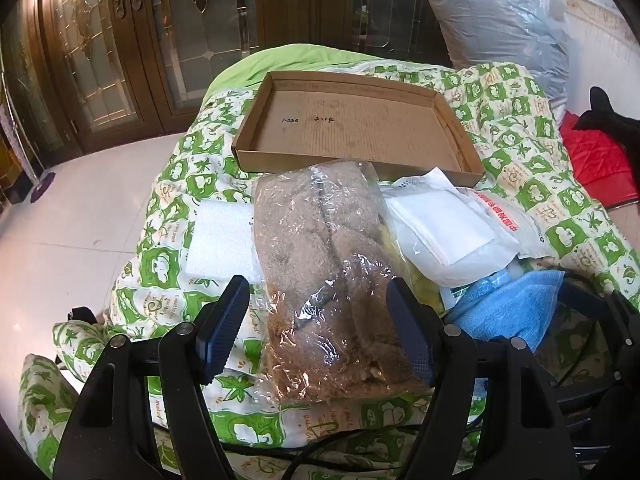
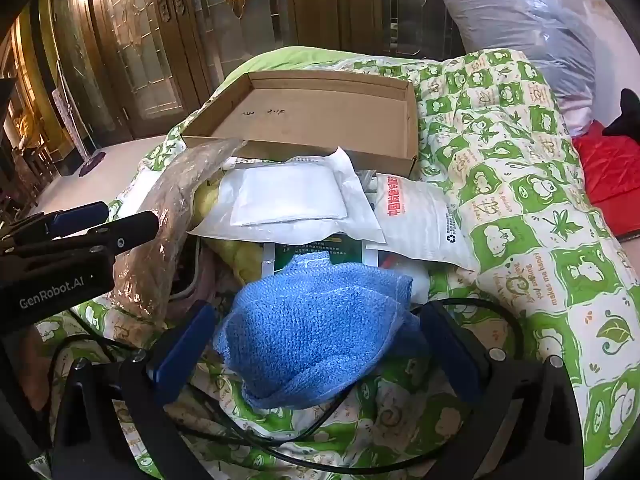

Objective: Organize soft objects
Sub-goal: 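Grasp the plastic-wrapped brown fuzzy item with the left gripper, then lift the brown item with the left gripper while the right gripper grasps the white gauze packet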

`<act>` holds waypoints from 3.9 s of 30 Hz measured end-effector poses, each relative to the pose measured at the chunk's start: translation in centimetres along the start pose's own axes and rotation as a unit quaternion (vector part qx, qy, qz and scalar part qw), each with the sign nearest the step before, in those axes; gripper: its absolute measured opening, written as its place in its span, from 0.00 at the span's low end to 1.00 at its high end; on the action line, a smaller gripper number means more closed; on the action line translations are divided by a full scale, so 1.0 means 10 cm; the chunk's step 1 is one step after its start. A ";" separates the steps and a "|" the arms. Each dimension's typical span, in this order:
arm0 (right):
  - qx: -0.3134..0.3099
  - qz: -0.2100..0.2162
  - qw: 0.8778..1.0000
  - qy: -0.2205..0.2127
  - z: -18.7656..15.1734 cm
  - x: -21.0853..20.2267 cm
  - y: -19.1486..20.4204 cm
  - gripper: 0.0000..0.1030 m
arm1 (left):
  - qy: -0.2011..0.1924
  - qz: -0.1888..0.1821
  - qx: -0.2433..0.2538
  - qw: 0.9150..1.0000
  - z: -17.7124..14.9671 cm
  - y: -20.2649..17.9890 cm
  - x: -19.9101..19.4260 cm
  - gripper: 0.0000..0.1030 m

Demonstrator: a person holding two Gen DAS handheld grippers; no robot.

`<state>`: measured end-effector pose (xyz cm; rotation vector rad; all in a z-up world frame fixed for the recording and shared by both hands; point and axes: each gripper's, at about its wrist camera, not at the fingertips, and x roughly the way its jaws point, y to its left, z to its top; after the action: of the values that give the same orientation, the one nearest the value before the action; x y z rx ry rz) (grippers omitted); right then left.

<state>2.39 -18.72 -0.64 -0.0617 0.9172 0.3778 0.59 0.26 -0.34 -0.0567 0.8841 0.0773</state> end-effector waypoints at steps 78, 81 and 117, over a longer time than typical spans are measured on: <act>-0.056 0.044 0.987 0.145 0.83 1.00 0.20 1.00 | 0.087 -0.070 -0.049 0.992 0.14 0.19 0.38 0.23; -0.057 0.051 0.988 0.136 0.81 0.96 0.19 1.00 | 0.090 -0.069 -0.046 0.992 0.14 0.17 0.39 0.23; -0.033 0.099 0.992 0.072 0.98 0.60 -0.04 0.64 | 0.079 -0.069 -0.047 0.993 0.29 0.18 0.30 0.24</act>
<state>13.31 -15.27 0.62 -0.0589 1.0570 0.5937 4.53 2.45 -0.84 -0.2154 1.0318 -0.0156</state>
